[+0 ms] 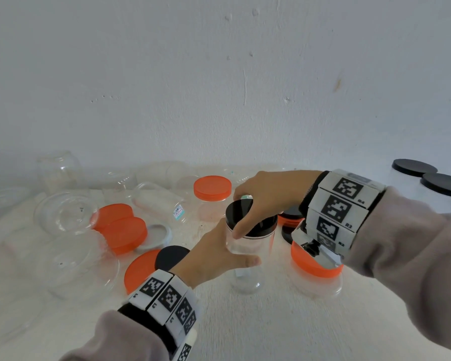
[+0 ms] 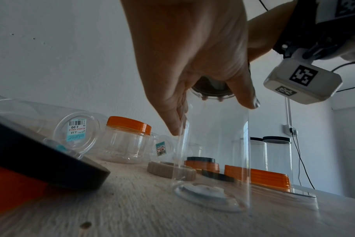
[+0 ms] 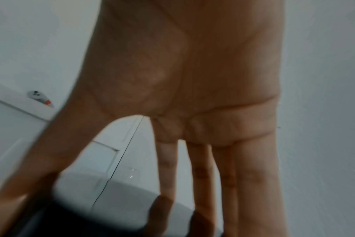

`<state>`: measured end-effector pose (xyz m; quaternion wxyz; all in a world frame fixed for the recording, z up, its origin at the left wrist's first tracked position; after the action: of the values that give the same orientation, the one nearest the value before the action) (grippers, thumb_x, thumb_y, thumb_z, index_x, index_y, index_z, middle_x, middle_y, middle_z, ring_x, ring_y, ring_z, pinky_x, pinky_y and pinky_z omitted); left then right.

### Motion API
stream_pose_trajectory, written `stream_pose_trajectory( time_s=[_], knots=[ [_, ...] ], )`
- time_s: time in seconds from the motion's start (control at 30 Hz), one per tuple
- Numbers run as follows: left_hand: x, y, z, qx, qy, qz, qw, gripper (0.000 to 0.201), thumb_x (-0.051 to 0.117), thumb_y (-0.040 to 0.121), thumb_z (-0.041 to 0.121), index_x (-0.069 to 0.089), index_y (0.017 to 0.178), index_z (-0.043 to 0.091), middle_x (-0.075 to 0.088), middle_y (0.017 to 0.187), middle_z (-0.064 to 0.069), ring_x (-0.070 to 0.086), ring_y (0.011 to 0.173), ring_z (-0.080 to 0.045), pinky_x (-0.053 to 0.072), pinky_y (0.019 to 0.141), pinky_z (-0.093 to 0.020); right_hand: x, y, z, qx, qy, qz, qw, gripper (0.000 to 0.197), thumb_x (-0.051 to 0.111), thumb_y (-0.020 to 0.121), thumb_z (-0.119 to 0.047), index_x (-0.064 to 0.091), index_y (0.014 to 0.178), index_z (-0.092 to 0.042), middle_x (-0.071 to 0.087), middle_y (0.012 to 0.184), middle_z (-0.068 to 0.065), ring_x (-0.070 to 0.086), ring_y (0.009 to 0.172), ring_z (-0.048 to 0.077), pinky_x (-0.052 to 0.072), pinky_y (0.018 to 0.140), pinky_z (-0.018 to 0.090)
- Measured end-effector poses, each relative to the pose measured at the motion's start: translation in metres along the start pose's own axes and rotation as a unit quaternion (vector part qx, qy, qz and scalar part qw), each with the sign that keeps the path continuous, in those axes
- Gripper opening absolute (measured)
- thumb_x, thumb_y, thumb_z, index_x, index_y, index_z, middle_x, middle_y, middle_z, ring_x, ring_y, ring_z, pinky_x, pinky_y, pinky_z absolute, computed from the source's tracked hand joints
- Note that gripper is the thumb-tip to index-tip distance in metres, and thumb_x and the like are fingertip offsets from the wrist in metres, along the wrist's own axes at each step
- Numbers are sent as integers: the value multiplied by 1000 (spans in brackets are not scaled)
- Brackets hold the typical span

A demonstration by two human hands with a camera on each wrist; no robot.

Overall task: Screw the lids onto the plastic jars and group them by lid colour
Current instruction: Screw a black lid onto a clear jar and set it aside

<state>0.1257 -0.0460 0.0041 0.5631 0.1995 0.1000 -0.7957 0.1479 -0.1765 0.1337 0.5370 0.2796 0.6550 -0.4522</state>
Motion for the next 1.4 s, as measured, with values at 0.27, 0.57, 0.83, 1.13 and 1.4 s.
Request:
stream_pose_trajectory(
  time_s=[0.27, 0.57, 0.83, 1.13, 1.4],
  knots=[
    [0, -1, 2, 0, 7, 2, 1000, 90, 83, 71, 34, 25, 140, 41, 47, 134, 20, 43, 121, -1, 35, 85, -8, -9, -3, -2, -52, -26, -35, 998, 87, 82, 63, -52, 40, 138, -47, 43, 139, -13, 43, 126, 14, 42, 101, 37],
    [0, 1, -1, -1, 9, 9, 1000, 88, 83, 70, 37, 25, 136, 45, 46, 135, 20, 41, 126, -5, 35, 103, -25, 4, 2, 0, 19, -30, 44, 998, 90, 61, 56, -86, 61, 112, -15, 69, 85, 1, 69, 59, 15, 37, 45, 19],
    [2, 0, 3, 12, 18, 9, 1000, 90, 83, 72, 32, 25, 140, 40, 47, 136, 17, 43, 124, -3, 36, 89, -10, -9, -6, -4, -50, -16, -49, 997, 79, 80, 69, -50, 40, 137, -51, 38, 141, -14, 38, 130, 15, 39, 103, 37],
    [1, -1, 3, -5, 13, 5, 1000, 87, 82, 72, 37, 22, 134, 45, 43, 131, 21, 38, 121, -3, 33, 98, -21, -2, 1, -4, 6, -14, 19, 1000, 68, 66, 61, -79, 54, 111, -35, 56, 100, -10, 65, 73, 14, 50, 62, 28],
    [1, -2, 6, 4, 28, 7, 1000, 87, 82, 72, 35, 26, 138, 40, 47, 127, 24, 45, 111, 7, 36, 80, -2, -10, -5, -5, -46, -39, -68, 996, 82, 81, 67, -49, 38, 137, -52, 38, 142, -13, 41, 127, 17, 40, 100, 36]
  ],
)
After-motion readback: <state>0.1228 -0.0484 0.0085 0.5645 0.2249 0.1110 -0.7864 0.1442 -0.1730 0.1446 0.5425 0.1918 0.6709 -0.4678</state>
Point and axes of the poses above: each hand's wrist, its own y-axis towards the middle knuckle, its own x-axis out of the palm, z = x × y, the point moved 2 cm from there along y, towards the middle knuckle
